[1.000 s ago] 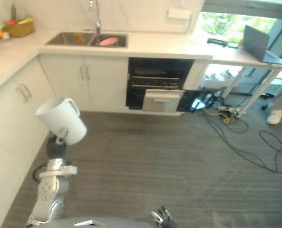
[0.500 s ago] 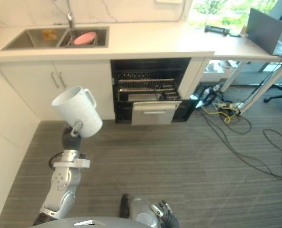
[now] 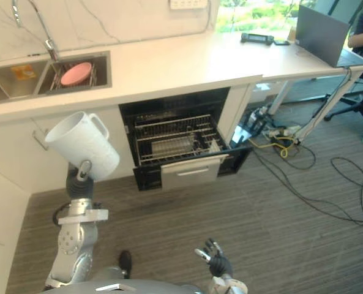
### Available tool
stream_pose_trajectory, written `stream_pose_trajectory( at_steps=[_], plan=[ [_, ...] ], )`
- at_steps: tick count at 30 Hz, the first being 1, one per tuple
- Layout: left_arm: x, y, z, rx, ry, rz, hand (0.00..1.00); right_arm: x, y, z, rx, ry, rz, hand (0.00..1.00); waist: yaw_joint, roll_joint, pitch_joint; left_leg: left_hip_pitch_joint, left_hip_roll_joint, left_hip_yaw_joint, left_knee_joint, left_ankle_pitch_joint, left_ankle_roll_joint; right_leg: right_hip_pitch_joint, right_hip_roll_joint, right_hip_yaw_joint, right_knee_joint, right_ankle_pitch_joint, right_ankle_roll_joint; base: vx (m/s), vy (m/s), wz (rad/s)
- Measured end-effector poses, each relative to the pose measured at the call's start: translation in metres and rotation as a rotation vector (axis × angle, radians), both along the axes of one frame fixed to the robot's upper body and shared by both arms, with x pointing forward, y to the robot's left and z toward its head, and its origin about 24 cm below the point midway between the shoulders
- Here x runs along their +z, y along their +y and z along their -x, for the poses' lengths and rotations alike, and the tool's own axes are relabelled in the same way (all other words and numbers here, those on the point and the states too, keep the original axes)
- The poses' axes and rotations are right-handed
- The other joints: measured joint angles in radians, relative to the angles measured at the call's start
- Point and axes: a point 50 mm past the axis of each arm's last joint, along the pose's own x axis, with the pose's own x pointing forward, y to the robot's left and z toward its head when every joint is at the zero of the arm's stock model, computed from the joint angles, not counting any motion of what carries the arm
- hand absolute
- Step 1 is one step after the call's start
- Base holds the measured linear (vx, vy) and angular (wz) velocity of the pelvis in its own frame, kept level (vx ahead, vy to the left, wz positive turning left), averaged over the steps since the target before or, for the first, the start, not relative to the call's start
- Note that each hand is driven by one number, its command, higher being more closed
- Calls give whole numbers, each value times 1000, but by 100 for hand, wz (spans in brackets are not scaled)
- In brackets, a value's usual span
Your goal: Walk over to the sink, pick up the cup, carry it to the dishwasher, place the cup inside the dishwasher, then close the dishwasher door
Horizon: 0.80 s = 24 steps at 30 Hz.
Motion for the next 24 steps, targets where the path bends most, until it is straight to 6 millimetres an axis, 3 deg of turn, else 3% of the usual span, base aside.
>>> stream_pose_trajectory(
  at_steps=[2, 3, 4, 6, 8, 10, 13, 14, 16, 17, 18, 19, 20, 24],
  plan=[
    [6, 5, -4, 5, -33, -23, 100, -2, 8, -3, -5, -3, -19, 0, 5, -34, 0, 12, -41, 24, 19, -39, 37, -9, -50, 2, 31, -10, 28, 371, 277, -7],
    [10, 3, -7, -4, -54, -26, 100, -2, 9, -2, -33, -1, -24, 0, 7, -37, 0, 8, -59, 22, 65, -98, 53, -1, -68, -2, 52, -9, 35, 284, 238, 12],
    [10, 2, -8, -6, -56, -24, 100, -3, 7, 0, -57, 4, -23, 0, 7, -37, -1, 12, -66, 21, 81, -118, 57, -2, -74, -7, 80, -12, 39, 232, 221, 16],
    [8, -1, -11, -16, -48, -27, 100, -5, -1, 12, -185, 11, -26, 0, 6, -32, -2, 62, -80, 17, 80, -177, 72, -61, -94, -46, 309, -30, 67, 164, 176, 2],
    [6, 1, -11, 1, -28, -31, 100, -3, -6, 19, -282, -17, -9, 0, 4, -52, 6, 178, -110, 43, 17, -198, 91, -245, -178, -90, 752, 56, 39, 213, 164, -30],
    [2, 6, -12, 43, 10, -34, 100, -2, -9, 27, -296, -21, 21, 0, -31, -59, -1, 234, -112, 42, 6, -227, 98, -349, -209, -148, 900, 12, 25, 221, 109, -4],
    [2, 9, -13, 93, 32, -17, 100, 5, -11, 22, -331, -75, 71, 0, -61, -55, -10, 267, -93, 46, 3, -236, 92, -416, -189, -217, 742, -53, 41, 301, 55, 4],
    [1, 11, -13, 102, 40, -16, 100, 10, -10, 15, -369, -110, 94, 0, -70, -56, -8, 281, -77, 48, 3, -243, 81, -414, -173, -265, 607, -57, 36, 364, -30, -8],
    [0, 15, -12, 120, 46, -17, 100, 19, -8, 3, -424, -163, 120, 0, -64, -64, -6, 299, -57, 73, 15, -266, 45, -383, -135, -300, 355, 18, 20, 368, -66, -30],
    [-1, 20, -10, 145, 50, -17, 100, 27, -7, -5, -465, -209, 142, 0, -60, -93, -8, 312, -60, 93, 44, -303, 17, -351, -128, -294, 224, 175, -12, 285, -92, -41],
    [-3, 22, -9, 155, 59, -11, 100, 32, -10, -9, -486, -230, 171, 0, -59, -95, -6, 317, -49, 97, 62, -329, 15, -336, -113, -297, 215, 164, -43, 298, -125, -46],
    [-9, 21, -4, 167, 90, 4, 100, 48, -19, -20, -544, -293, 238, 0, -60, -51, -3, 327, -6, 109, 91, -364, 8, -301, -69, -298, 184, 166, -45, 303, -142, -38],
    [-13, 18, 1, 161, 107, 18, 100, 66, -27, -28, -628, -368, 307, 0, -58, -26, -6, 333, 16, 128, 105, -376, 7, -285, -38, -291, 150, 167, -47, 233, -107, -37],
    [-7, 15, 8, 205, 82, 14, 100, 110, -34, -44, -813, -526, 443, 0, -36, -9, -4, 349, 44, 184, 129, -375, 7, -247, 12, -249, 82, 166, -55, 161, -77, -35]
  ],
)
